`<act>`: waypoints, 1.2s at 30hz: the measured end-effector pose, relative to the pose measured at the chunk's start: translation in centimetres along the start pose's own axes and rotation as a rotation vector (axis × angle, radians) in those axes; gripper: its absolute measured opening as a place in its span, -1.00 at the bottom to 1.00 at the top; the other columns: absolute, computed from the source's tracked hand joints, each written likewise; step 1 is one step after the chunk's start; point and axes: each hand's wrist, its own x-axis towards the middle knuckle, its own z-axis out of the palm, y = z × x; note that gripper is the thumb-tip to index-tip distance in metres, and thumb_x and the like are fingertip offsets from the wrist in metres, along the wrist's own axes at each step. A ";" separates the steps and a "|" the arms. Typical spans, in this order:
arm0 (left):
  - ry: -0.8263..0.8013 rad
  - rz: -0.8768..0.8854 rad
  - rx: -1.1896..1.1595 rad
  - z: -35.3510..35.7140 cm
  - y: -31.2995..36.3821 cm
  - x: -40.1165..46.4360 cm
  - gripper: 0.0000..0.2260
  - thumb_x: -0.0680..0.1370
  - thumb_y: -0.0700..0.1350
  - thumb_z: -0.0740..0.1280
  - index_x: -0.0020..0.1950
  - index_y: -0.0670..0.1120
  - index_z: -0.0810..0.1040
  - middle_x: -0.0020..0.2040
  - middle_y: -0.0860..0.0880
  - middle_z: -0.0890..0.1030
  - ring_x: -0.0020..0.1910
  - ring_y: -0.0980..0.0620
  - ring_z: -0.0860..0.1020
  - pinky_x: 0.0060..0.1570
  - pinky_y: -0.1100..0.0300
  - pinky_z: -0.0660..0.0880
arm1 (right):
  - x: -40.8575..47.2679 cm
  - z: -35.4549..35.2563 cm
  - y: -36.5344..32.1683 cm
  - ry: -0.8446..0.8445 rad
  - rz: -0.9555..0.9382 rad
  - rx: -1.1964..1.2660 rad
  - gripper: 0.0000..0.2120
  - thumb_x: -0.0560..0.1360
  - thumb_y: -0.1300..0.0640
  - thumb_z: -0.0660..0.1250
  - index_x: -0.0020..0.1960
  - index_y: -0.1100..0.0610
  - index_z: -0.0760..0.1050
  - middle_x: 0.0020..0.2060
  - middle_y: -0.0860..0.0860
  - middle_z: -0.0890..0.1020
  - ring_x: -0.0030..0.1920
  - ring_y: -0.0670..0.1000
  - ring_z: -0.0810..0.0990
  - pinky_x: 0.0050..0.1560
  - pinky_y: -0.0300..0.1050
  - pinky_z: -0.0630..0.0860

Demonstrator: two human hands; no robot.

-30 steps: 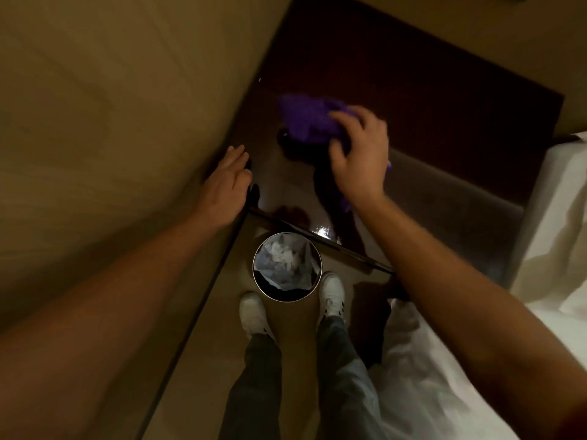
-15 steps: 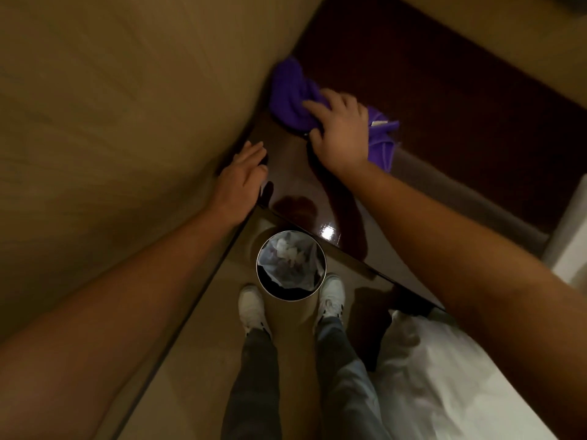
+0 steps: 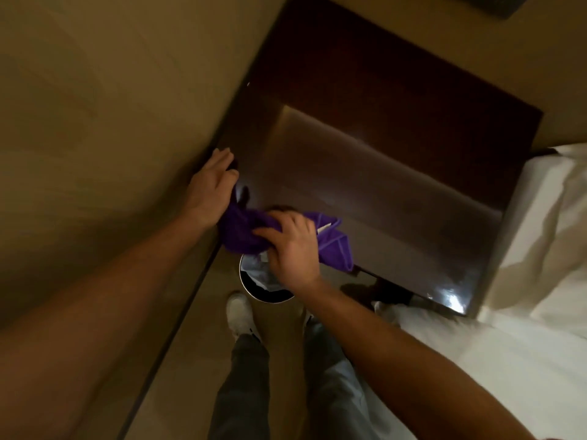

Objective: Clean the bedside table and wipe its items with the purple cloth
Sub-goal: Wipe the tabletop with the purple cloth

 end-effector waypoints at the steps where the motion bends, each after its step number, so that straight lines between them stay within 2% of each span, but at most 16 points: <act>1: -0.013 0.021 0.051 0.1 -0.2 0.0 -0.42 0.56 0.02 0.12 0.54 -0.21 0.35 0.60 -0.09 0.27 0.61 0.03 0.13 0.56 0.15 0.04 | -1.0 0.3 -0.3 -0.005 -0.006 0.027 -0.65 0.37 0.23 0.54 0.13 0.01 0.71 0.22 0.08 0.64 0.23 0.22 0.55 0.18 0.13 0.44; 4: -0.020 0.074 0.187 0.4 -1.2 0.1 -0.54 0.66 -0.11 0.21 0.57 -0.16 0.31 0.63 -0.04 0.20 0.63 0.03 0.06 0.55 0.12 0.02 | -3.6 0.5 -0.9 -0.023 -0.003 0.092 -0.71 0.40 0.22 0.56 0.10 0.04 0.72 0.20 0.05 0.67 0.22 0.21 0.58 0.14 0.18 0.49; 6: -0.020 0.097 0.241 0.3 -1.4 0.0 -0.55 0.66 -0.16 0.23 0.56 -0.15 0.32 0.62 -0.04 0.21 0.63 0.02 0.05 0.55 0.09 0.04 | -4.5 -0.2 -0.9 0.029 0.019 0.139 -0.71 0.41 0.27 0.51 0.11 0.05 0.72 0.21 0.05 0.66 0.24 0.20 0.57 0.15 0.18 0.49; 8: 0.010 0.127 0.276 0.3 -1.0 -0.5 -0.57 0.65 -0.19 0.26 0.53 -0.16 0.38 0.59 -0.08 0.28 0.62 -0.03 0.10 0.55 0.04 0.09 | -4.8 -1.7 -0.5 0.112 0.058 0.180 -0.62 0.36 0.34 0.46 0.13 0.06 0.71 0.23 0.06 0.64 0.24 0.20 0.56 0.20 0.17 0.46; 10: 0.089 0.136 0.262 0.5 0.1 -1.2 -0.63 0.63 -0.21 0.28 0.45 -0.14 0.48 0.50 -0.10 0.41 0.55 -0.08 0.26 0.47 0.06 0.21 | -4.5 -3.7 -0.1 0.174 0.099 0.204 -0.58 0.35 0.35 0.45 0.16 0.05 0.70 0.25 0.04 0.62 0.26 0.17 0.53 0.25 0.13 0.42; 13: 0.150 -0.047 -0.020 0.8 3.6 -2.3 -0.77 0.64 -0.13 0.30 0.27 -0.06 0.61 0.24 -0.09 0.62 0.21 -0.07 0.58 0.23 0.08 0.51 | -3.1 -7.0 0.7 0.231 0.149 0.225 -0.57 0.39 0.30 0.44 0.21 0.01 0.67 0.28 0.00 0.59 0.29 0.10 0.49 0.28 0.07 0.39; 16: -0.030 -0.214 -0.360 1.2 8.2 -2.8 -0.86 0.65 0.01 0.30 0.07 0.01 0.62 -0.01 -0.03 0.68 -0.10 0.04 0.69 -0.20 0.28 0.60 | -1.1 -10.0 1.9 0.282 0.160 0.234 -0.53 0.38 0.28 0.43 0.26 0.00 0.63 0.31 -0.02 0.57 0.31 0.08 0.46 0.28 0.07 0.39; 18: -0.152 -0.241 -0.522 1.8 10.7 -3.1 -0.82 0.63 0.12 0.29 0.04 0.07 0.61 -0.08 0.09 0.70 -0.18 0.15 0.71 -0.33 0.33 0.59 | 0.1 -11.6 2.7 0.316 0.152 0.226 -0.52 0.38 0.26 0.43 0.28 0.01 0.62 0.31 -0.03 0.57 0.31 0.08 0.46 0.27 0.08 0.40; 21: -0.210 -0.205 -0.618 2.8 13.5 -3.0 -0.73 0.57 0.09 0.38 0.18 -0.02 0.61 -0.01 0.04 0.73 -0.08 0.15 0.71 -0.23 0.27 0.63 | 1.1 -13.5 3.6 0.338 0.152 0.234 -0.52 0.40 0.24 0.44 0.30 0.02 0.61 0.31 -0.02 0.56 0.30 0.07 0.46 0.28 0.08 0.43; 23: -0.232 -0.173 -0.657 3.5 15.2 -2.9 -0.66 0.55 -0.03 0.43 0.29 -0.07 0.55 0.11 -0.03 0.70 0.02 0.07 0.70 -0.11 0.19 0.65 | 1.1 -14.5 4.0 0.343 0.189 0.265 -0.48 0.40 0.23 0.45 0.36 0.02 0.57 0.33 0.00 0.55 0.31 0.06 0.46 0.30 0.07 0.45; 25: -0.237 -0.111 -0.663 4.2 16.6 -2.7 -0.64 0.53 -0.16 0.45 0.32 -0.10 0.53 0.17 -0.08 0.68 0.12 -0.01 0.68 0.04 0.11 0.63 | 0.7 -15.5 4.6 0.333 0.228 0.329 -0.37 0.39 0.21 0.47 0.45 0.02 0.48 0.36 -0.01 0.52 0.33 0.03 0.44 0.32 0.01 0.45; 27: -0.257 -0.038 -0.664 5.0 18.0 -2.7 -0.64 0.52 -0.21 0.45 0.31 -0.09 0.54 0.16 -0.05 0.69 0.14 0.02 0.67 0.04 0.19 0.62 | -0.1 -16.7 5.4 0.269 0.272 0.439 -0.19 0.38 0.10 0.52 0.56 -0.05 0.29 0.39 -0.12 0.44 0.34 -0.03 0.42 0.30 -0.19 0.42; 29: -0.321 0.037 -0.645 6.0 19.5 -2.5 -0.66 0.52 -0.20 0.46 0.29 -0.07 0.56 0.11 0.00 0.71 0.13 0.06 0.67 -0.02 0.29 0.59 | -1.0 -18.2 6.5 0.173 0.337 0.556 -0.05 0.35 -0.06 0.59 0.59 -0.19 0.15 0.37 -0.22 0.38 0.36 -0.07 0.42 0.31 -0.20 0.42; 31: -0.426 0.099 -0.596 7.1 21.2 -2.3 -0.66 0.51 -0.13 0.49 0.27 -0.03 0.57 0.13 0.00 0.71 0.15 0.05 0.66 0.01 0.28 0.59 | -2.0 -20.1 8.0 0.098 0.372 0.707 -0.04 0.29 -0.20 0.62 0.56 -0.23 0.20 0.40 -0.19 0.45 0.37 -0.08 0.49 0.33 -0.06 0.50; 34: -0.583 0.137 -0.558 8.9 23.8 -1.9 -0.57 0.44 0.00 0.54 0.28 -0.03 0.58 0.18 -0.05 0.69 0.18 -0.01 0.66 0.07 0.21 0.59 | -3.3 -23.0 10.2 0.093 0.357 1.041 -0.18 0.27 -0.31 0.58 0.44 -0.07 0.42 0.27 -0.09 0.62 0.27 -0.06 0.62 0.19 -0.14 0.58; 36: -0.629 0.128 -0.583 10.5 25.3 -1.9 -0.53 0.41 0.02 0.57 0.28 -0.02 0.58 0.18 -0.05 0.69 0.18 -0.01 0.66 0.05 0.21 0.59 | -4.1 -24.4 11.6 0.084 0.373 1.130 -0.38 0.35 -0.24 0.56 0.31 -0.02 0.53 0.16 -0.05 0.70 0.18 -0.05 0.68 0.10 -0.19 0.59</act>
